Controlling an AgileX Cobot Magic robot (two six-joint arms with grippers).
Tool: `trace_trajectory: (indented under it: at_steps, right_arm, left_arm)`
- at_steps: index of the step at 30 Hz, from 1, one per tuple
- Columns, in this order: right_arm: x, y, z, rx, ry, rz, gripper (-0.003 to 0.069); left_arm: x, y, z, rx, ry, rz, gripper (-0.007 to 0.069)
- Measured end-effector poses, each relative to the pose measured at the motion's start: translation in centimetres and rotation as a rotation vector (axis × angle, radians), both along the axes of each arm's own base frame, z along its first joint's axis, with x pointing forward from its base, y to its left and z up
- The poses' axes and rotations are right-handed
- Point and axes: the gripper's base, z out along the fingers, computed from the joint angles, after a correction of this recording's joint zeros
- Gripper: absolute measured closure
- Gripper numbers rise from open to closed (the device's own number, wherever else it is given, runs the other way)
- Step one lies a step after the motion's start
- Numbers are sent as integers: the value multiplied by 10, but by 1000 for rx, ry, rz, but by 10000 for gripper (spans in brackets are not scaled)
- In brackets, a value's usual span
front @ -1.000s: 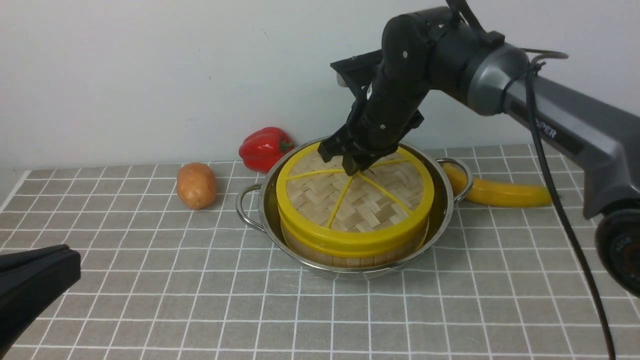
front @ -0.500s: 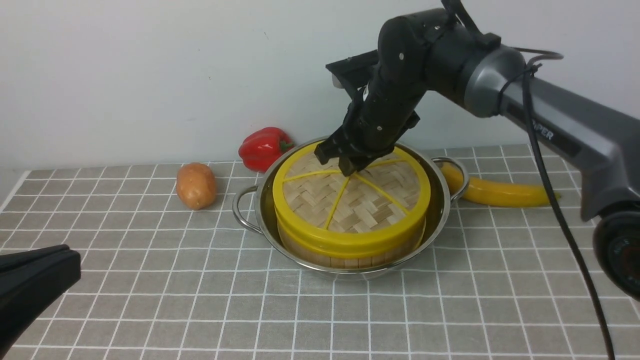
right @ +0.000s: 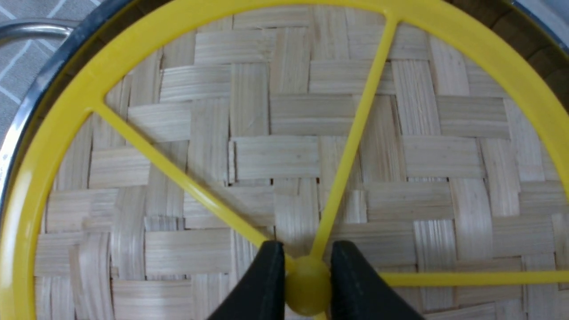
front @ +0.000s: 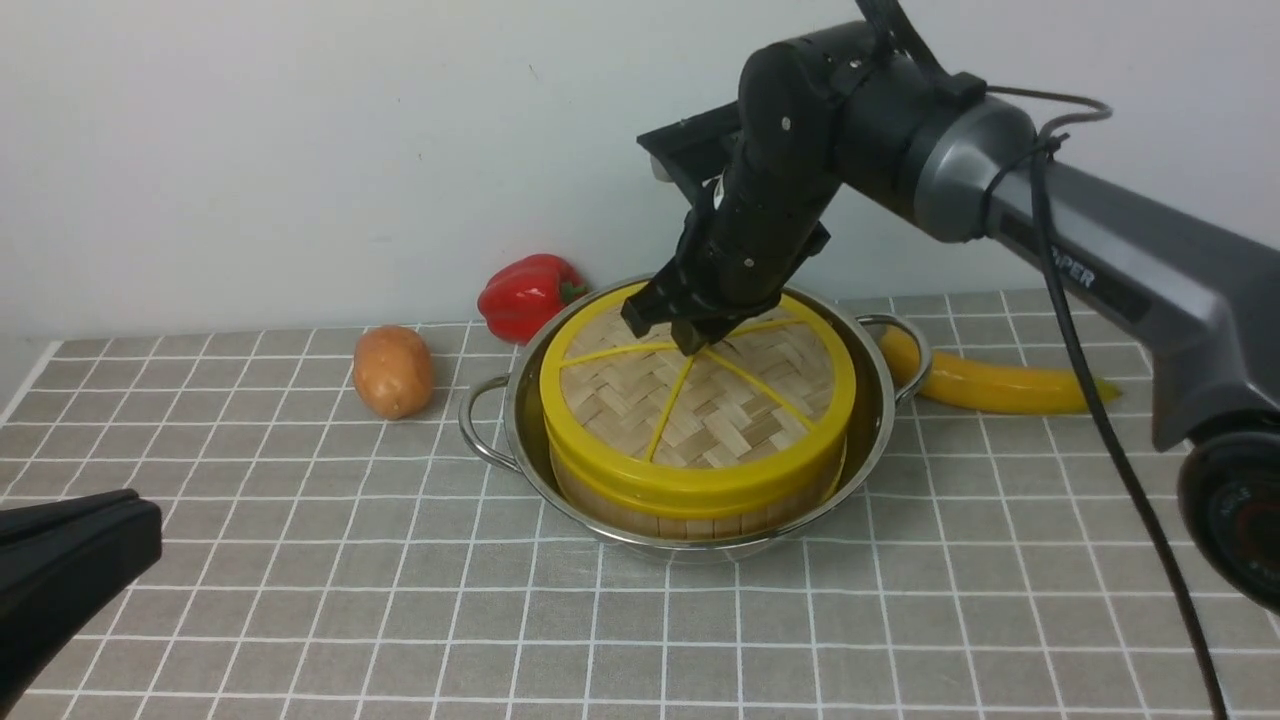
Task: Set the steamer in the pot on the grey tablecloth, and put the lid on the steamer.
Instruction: 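Place the bamboo steamer lid onto the steamer basket in the pot with the right gripper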
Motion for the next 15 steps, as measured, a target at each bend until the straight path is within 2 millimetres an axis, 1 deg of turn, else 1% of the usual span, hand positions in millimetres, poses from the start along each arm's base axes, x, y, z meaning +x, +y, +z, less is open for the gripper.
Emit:
trace_trajectory:
  at_steps: [15]
  right_arm:
    - [-1,1,3,23,9,-14,512]
  left_arm:
    - [0,0,0,1,0,0,623]
